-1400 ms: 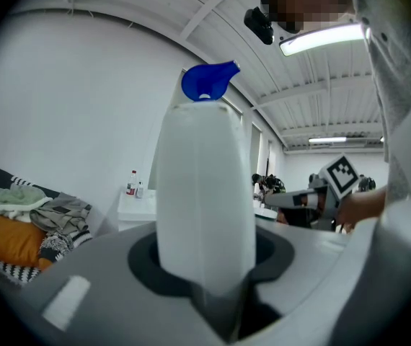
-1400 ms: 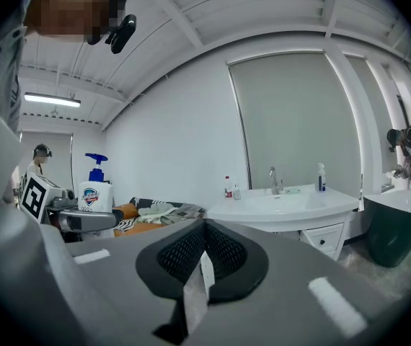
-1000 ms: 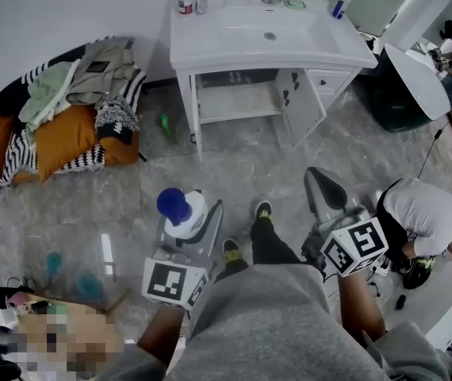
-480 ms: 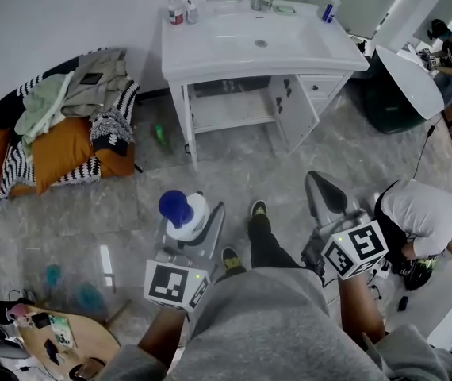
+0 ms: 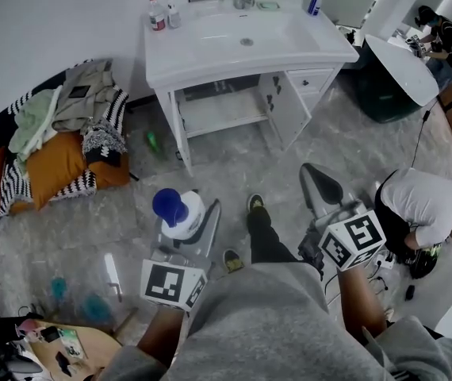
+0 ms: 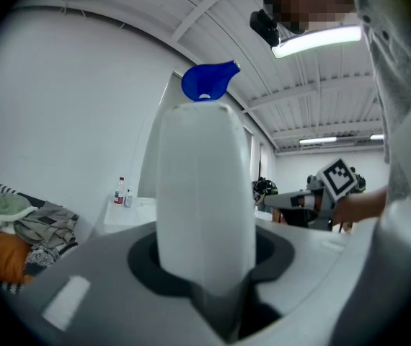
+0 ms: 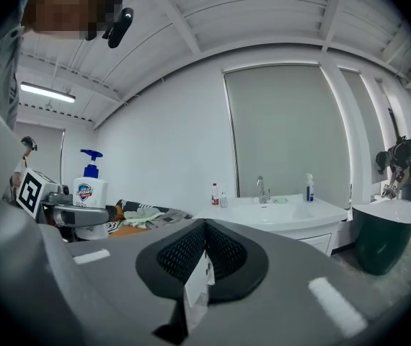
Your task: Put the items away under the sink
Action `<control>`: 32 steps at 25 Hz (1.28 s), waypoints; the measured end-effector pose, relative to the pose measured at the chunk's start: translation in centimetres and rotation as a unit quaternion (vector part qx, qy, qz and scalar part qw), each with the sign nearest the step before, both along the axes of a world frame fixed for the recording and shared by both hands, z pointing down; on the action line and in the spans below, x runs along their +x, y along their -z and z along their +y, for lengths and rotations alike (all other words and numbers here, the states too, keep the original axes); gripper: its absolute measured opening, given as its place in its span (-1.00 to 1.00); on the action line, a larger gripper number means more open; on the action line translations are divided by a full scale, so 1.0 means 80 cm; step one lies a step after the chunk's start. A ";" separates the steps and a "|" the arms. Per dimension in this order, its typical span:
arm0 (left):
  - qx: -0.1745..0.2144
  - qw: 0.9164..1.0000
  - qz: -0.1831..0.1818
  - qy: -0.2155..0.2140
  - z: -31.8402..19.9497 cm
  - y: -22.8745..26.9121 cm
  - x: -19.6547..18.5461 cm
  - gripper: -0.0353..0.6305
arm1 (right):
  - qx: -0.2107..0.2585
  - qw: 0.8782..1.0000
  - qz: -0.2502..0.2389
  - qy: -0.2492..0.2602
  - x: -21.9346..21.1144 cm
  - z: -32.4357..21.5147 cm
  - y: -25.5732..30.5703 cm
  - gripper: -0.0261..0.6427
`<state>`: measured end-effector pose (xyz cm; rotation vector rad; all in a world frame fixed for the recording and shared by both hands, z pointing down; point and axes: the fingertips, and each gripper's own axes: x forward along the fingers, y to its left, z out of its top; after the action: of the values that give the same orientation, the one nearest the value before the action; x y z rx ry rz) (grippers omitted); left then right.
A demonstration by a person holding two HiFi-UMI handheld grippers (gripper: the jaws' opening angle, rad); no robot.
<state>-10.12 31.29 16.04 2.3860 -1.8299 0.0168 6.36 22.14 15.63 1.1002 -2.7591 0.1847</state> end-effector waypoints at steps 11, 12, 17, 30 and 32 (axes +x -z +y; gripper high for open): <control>-0.018 1.000 -0.009 0.009 -0.054 -0.014 -0.016 -0.40 | 0.028 0.998 0.042 0.023 -0.010 -0.061 0.003 -0.92; -0.020 1.000 -0.010 0.009 -0.061 -0.015 -0.016 -0.40 | 0.035 0.998 0.051 0.030 -0.010 -0.068 0.007 -0.92; -0.023 1.000 -0.010 0.011 -0.108 -0.014 -0.021 -0.40 | 0.066 0.993 0.081 0.049 -0.002 -0.115 0.035 -0.92; -0.035 0.999 -0.012 0.013 -0.217 -0.005 -0.017 -0.40 | 0.022 0.996 0.087 0.030 0.020 -0.224 -0.005 -0.92; -0.038 0.999 -0.010 0.015 -0.229 -0.007 -0.013 -0.40 | 0.019 0.996 0.086 0.034 0.020 -0.235 -0.009 -0.92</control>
<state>-11.17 12.98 16.57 2.3158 -1.8377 0.1073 7.92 3.30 16.32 0.9783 -2.6513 0.0270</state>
